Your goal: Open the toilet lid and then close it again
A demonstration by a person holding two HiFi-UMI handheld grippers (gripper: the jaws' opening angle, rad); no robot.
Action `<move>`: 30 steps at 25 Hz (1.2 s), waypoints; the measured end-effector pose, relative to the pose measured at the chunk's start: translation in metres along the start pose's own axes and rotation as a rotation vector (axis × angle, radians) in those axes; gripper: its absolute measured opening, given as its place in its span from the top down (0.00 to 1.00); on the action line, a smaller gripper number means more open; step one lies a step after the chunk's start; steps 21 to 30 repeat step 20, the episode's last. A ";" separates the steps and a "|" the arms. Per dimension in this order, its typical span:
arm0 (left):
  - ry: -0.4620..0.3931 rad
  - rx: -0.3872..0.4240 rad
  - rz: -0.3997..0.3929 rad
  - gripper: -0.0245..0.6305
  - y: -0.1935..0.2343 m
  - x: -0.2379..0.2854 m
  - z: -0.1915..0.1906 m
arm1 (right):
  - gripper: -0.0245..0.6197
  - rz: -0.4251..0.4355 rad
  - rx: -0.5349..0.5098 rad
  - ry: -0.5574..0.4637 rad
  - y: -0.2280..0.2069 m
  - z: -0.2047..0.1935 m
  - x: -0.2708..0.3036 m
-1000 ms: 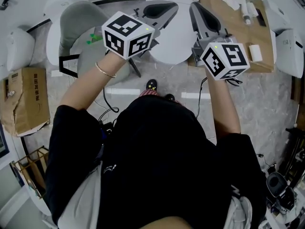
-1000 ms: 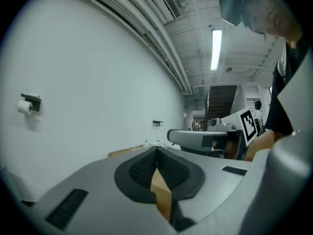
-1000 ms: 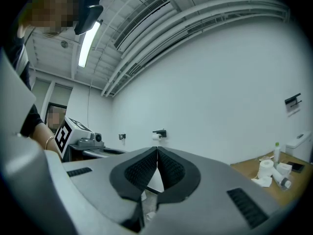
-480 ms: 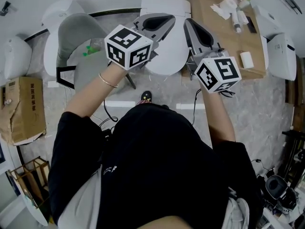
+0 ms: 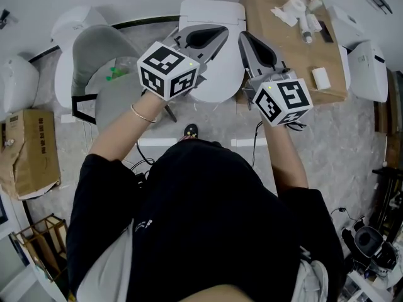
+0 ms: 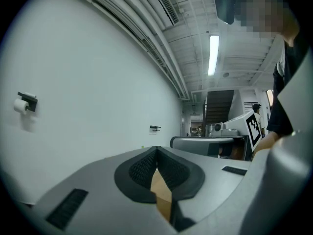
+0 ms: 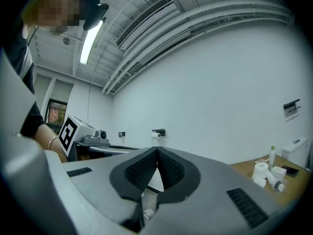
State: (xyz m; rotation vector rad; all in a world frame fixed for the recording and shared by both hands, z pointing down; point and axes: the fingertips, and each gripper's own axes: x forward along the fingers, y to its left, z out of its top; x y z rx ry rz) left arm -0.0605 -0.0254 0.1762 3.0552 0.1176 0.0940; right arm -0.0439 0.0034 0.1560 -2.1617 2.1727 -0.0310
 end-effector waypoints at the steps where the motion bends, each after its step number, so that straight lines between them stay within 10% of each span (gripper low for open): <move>1: 0.000 0.000 -0.001 0.96 -0.001 0.000 0.000 | 0.93 0.000 0.003 -0.002 0.000 0.001 0.000; 30: 0.010 0.008 0.003 0.96 -0.002 -0.005 -0.005 | 0.93 0.008 0.018 0.005 0.002 -0.002 0.003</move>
